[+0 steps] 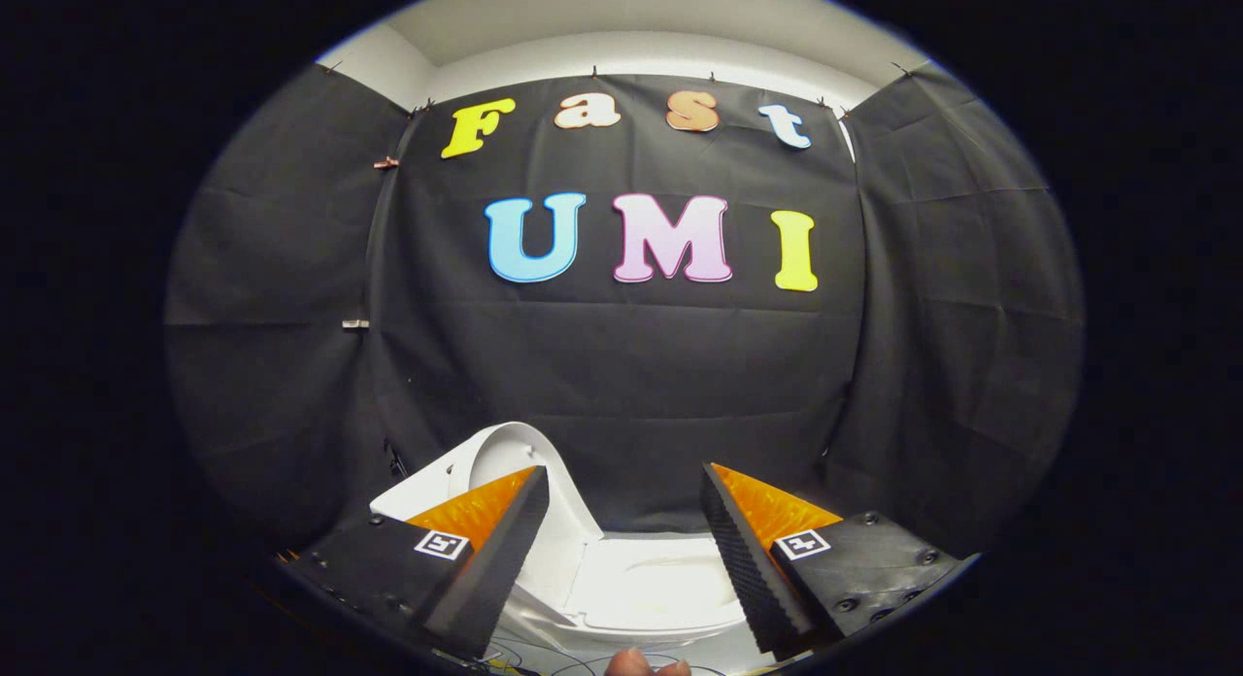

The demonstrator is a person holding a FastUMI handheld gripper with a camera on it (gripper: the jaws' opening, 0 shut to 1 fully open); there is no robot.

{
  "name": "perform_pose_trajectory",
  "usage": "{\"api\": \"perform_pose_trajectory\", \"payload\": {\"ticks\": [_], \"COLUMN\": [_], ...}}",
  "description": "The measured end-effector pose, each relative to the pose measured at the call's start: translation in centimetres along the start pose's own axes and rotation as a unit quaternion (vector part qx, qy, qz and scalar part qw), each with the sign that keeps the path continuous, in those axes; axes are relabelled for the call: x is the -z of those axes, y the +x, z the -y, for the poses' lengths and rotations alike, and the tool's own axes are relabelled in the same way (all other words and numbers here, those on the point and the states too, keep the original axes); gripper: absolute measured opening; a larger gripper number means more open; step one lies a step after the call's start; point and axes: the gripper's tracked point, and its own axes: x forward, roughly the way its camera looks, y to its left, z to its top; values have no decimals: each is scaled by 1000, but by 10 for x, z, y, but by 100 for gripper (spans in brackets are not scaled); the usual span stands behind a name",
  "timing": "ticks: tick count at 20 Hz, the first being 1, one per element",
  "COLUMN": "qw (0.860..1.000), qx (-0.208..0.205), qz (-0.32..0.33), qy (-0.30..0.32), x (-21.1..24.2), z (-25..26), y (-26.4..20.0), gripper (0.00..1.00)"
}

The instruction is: Open the toilet lid.

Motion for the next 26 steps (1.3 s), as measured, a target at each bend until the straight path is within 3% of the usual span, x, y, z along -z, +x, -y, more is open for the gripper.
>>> {"api": "perform_pose_trajectory", "payload": {"ticks": [13, 26], "qw": [997, 995], "qx": [48, 78], "qz": [68, 62], "qy": [1, -4], "x": [-58, -53], "z": [96, 115], "y": [-61, -55], "gripper": [99, 99]}}
